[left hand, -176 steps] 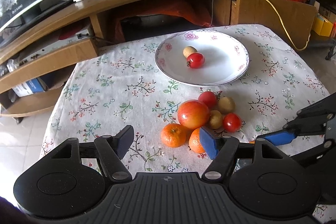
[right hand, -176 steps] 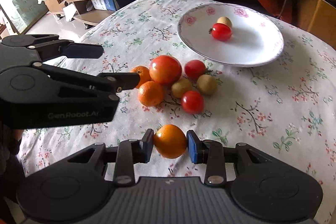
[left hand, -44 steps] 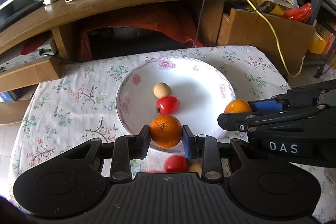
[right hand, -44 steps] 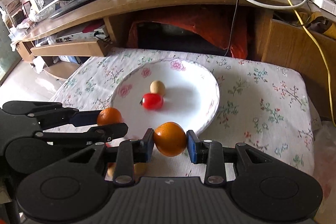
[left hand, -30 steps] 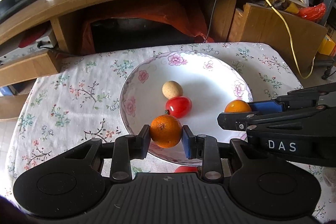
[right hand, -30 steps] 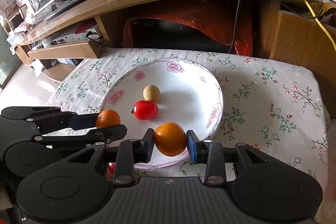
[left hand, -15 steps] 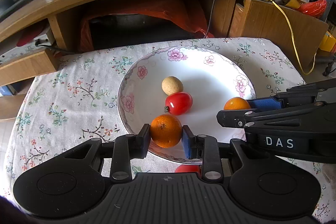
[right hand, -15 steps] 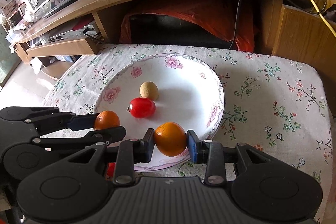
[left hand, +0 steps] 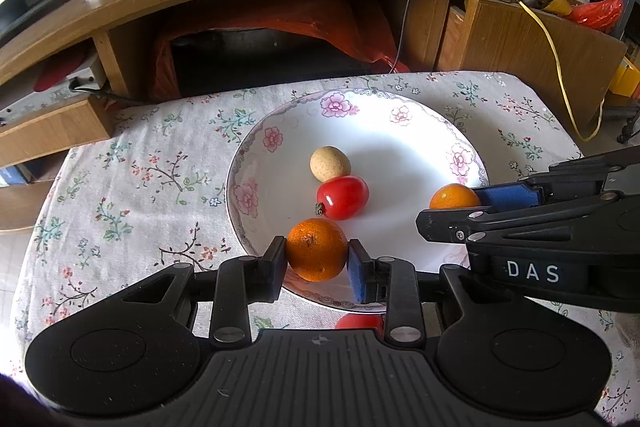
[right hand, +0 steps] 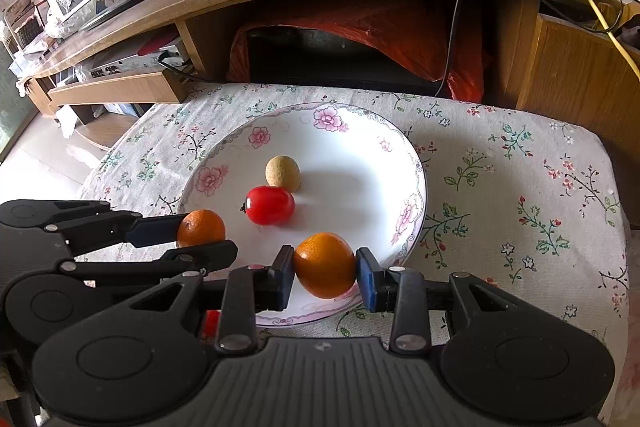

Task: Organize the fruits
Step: 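Open the right tool releasing its tangerine into the bowl while the left tool releases its tangerine, then move both open tools back to the loose fruit beside the bowl, then grasp a tangerine with the left tool while the right tool grasps a small red tomato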

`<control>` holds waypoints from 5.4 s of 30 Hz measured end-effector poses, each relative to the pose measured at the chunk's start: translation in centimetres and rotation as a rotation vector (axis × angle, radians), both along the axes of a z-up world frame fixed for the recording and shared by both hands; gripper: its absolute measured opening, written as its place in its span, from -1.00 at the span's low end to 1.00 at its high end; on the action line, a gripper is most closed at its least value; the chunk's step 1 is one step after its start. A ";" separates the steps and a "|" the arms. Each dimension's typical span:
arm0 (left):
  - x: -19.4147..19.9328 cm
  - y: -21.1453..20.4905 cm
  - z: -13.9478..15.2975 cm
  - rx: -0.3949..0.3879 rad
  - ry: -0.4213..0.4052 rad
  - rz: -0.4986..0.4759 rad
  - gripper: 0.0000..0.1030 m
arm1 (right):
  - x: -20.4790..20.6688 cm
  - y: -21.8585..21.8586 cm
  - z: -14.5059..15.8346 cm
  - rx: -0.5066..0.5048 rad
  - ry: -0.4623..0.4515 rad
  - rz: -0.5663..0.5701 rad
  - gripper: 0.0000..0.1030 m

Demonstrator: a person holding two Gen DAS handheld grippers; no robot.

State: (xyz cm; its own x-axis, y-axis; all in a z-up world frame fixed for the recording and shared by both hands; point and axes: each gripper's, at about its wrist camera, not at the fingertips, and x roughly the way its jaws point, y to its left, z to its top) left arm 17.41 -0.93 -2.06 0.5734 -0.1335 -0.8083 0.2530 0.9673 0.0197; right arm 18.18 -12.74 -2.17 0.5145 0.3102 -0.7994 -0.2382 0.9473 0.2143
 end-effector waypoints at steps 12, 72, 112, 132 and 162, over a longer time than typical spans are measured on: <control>0.1 0.3 0.4 0.000 -0.008 0.012 -0.10 | 0.0 -0.2 0.1 0.003 -0.008 -0.011 -0.33; -6.4 4.7 1.0 -0.056 0.049 -0.020 0.13 | -6.3 3.2 1.4 0.009 0.051 0.071 -0.30; -7.2 5.3 -1.7 -0.009 0.095 -0.195 -0.02 | -6.6 3.4 -0.3 0.005 0.114 0.131 -0.22; -7.9 4.5 -1.7 0.054 0.090 -0.223 0.03 | -7.5 5.1 -1.6 -0.056 0.123 0.226 -0.45; -7.9 4.7 -0.4 0.029 0.105 -0.150 -0.20 | -8.7 4.4 -0.8 -0.100 0.096 0.206 -0.47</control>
State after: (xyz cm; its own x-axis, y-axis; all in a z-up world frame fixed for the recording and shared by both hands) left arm 9.52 3.82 -2.50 0.4609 -0.1867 -0.8676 0.3961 0.9181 0.0129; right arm 9.44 -8.30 -2.93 0.3688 0.3175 -0.8736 -0.4112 0.8986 0.1530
